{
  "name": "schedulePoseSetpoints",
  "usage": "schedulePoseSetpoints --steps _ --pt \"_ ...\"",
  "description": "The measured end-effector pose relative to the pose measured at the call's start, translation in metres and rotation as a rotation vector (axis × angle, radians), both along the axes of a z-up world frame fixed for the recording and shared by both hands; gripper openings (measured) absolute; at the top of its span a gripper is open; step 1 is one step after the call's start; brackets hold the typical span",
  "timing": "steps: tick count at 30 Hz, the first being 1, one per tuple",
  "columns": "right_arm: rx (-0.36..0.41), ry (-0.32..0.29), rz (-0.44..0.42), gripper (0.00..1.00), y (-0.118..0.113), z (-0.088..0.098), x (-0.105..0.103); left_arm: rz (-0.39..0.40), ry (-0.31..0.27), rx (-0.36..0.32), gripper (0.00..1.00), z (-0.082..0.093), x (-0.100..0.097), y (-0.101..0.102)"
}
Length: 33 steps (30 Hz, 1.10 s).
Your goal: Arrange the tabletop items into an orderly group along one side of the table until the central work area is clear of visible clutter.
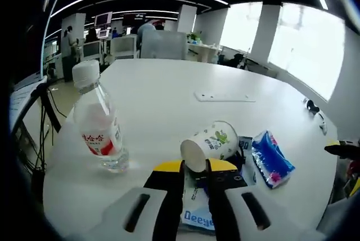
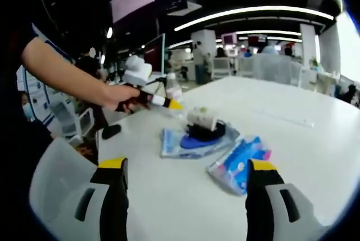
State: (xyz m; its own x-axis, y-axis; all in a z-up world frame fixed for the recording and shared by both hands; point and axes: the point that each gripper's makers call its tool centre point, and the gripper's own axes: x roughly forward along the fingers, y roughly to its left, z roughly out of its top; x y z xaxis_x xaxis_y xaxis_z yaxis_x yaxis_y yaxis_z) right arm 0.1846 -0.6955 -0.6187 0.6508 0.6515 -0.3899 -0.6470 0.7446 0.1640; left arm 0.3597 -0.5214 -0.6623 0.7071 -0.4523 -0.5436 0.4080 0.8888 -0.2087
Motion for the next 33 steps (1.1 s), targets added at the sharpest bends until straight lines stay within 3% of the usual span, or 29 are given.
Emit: schedulePoseSetpoints --steps 14,25,33 --pt "0.021 0.010 -0.010 0.85 -0.004 -0.007 0.002 -0.022 0.039 -0.076 0.08 -0.007 0.006 -0.020" --pt "0.029 0.012 -0.019 0.85 -0.010 -0.008 0.005 0.005 0.071 -0.107 0.04 -0.012 0.006 -0.019" --pt "0.031 0.023 -0.019 0.85 -0.008 -0.013 0.003 -0.083 0.052 -0.092 0.02 -0.011 -0.002 -0.027"
